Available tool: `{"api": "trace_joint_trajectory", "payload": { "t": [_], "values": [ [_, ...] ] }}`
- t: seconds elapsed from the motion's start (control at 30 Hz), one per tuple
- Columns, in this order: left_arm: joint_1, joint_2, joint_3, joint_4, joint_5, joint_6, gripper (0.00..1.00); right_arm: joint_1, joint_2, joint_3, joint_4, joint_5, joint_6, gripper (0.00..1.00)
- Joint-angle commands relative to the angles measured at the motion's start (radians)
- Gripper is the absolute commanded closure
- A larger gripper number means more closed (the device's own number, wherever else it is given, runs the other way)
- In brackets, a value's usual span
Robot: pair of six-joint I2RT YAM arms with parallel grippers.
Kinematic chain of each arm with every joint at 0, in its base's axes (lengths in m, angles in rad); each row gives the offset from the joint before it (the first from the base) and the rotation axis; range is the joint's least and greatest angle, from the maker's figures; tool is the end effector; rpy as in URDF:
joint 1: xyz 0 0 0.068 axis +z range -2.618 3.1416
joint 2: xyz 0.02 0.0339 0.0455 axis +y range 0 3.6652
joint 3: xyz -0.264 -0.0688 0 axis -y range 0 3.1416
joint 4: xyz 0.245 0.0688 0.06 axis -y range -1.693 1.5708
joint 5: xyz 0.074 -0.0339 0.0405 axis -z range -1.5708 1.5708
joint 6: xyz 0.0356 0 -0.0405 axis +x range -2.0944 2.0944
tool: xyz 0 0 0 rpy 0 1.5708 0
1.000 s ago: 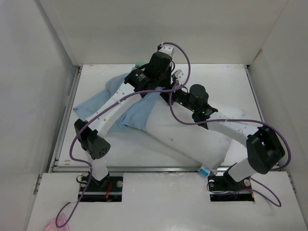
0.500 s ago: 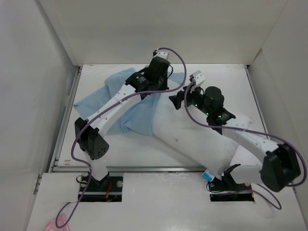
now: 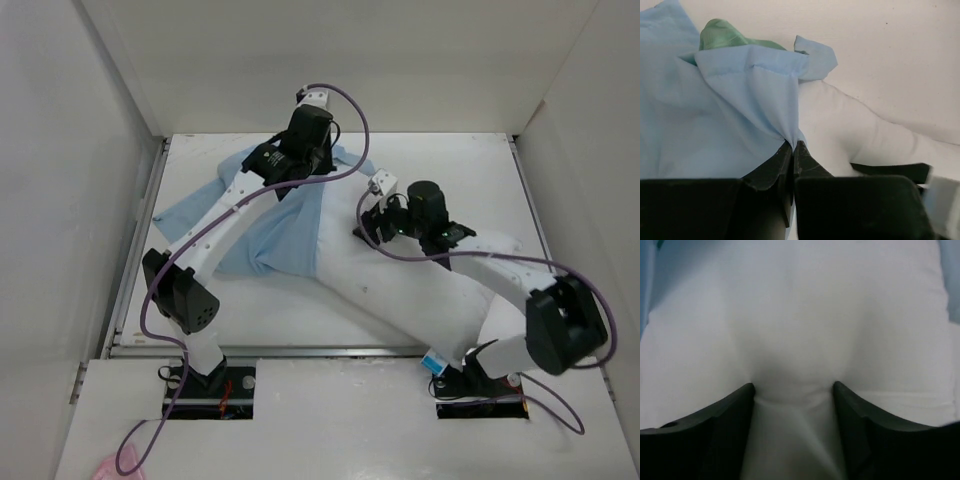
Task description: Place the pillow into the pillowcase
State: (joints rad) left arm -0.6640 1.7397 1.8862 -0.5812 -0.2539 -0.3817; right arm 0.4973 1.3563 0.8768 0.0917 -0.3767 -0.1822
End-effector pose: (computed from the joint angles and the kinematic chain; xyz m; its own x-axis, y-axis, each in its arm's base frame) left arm 0.3177 -0.2372 0.4232 -0.4632 -0.0954 -0.8811 0.2635 0.9344 -0.2397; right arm 0.2645 0.1584 0.2712 -0.1922 -0.2961 -0.9356 -0.7908 0.6113 -0.0309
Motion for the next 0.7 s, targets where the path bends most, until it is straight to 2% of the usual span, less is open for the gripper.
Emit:
{"api": "trace_joint_trajectory", "payload": {
  "t": [0.0,0.03,0.07,0.13,0.17,0.2,0.3,0.37,0.43,0.53,0.6,0.67],
  "values": [
    [0.0,-0.033,0.079,0.035,0.002,0.021,1.0,0.003,0.174,0.068,-0.006,-0.146,-0.033,0.4],
    [0.0,-0.032,0.092,0.026,0.011,0.021,1.0,0.003,0.216,0.136,-0.016,-0.162,-0.033,0.63],
    [0.0,-0.022,0.106,0.026,0.021,0.035,1.0,0.003,0.242,0.155,0.009,-0.162,-0.017,0.97],
    [0.0,0.003,0.131,0.026,0.044,0.035,1.0,0.029,0.187,0.122,0.147,-0.09,0.027,1.0],
    [0.0,0.012,0.146,0.026,0.057,0.049,1.0,0.052,0.134,0.053,0.225,-0.006,0.042,1.0],
    [0.0,0.023,0.18,0.015,0.067,0.049,1.0,0.052,0.006,0.019,0.355,0.021,0.043,1.0],
    [0.0,0.07,0.275,-0.009,0.113,0.049,1.0,0.061,-0.169,-0.092,0.536,0.033,0.085,1.0],
    [-0.064,0.095,0.313,-0.009,0.168,0.072,1.0,0.061,-0.269,-0.139,0.612,0.033,0.119,1.0],
    [-0.112,0.109,0.359,-0.019,0.313,0.084,1.0,0.061,-0.284,-0.202,0.738,0.079,0.154,1.0],
    [-0.221,0.109,0.36,-0.019,0.412,0.075,1.0,0.07,-0.257,-0.278,0.917,0.194,0.227,1.0],
    [-0.311,0.098,0.343,-0.019,0.398,0.061,1.0,0.07,-0.206,-0.289,0.954,0.245,0.247,1.0],
    [-0.37,0.084,0.276,-0.037,0.348,0.035,1.0,0.07,-0.154,-0.3,1.017,0.359,0.266,1.0]
  ]
}}
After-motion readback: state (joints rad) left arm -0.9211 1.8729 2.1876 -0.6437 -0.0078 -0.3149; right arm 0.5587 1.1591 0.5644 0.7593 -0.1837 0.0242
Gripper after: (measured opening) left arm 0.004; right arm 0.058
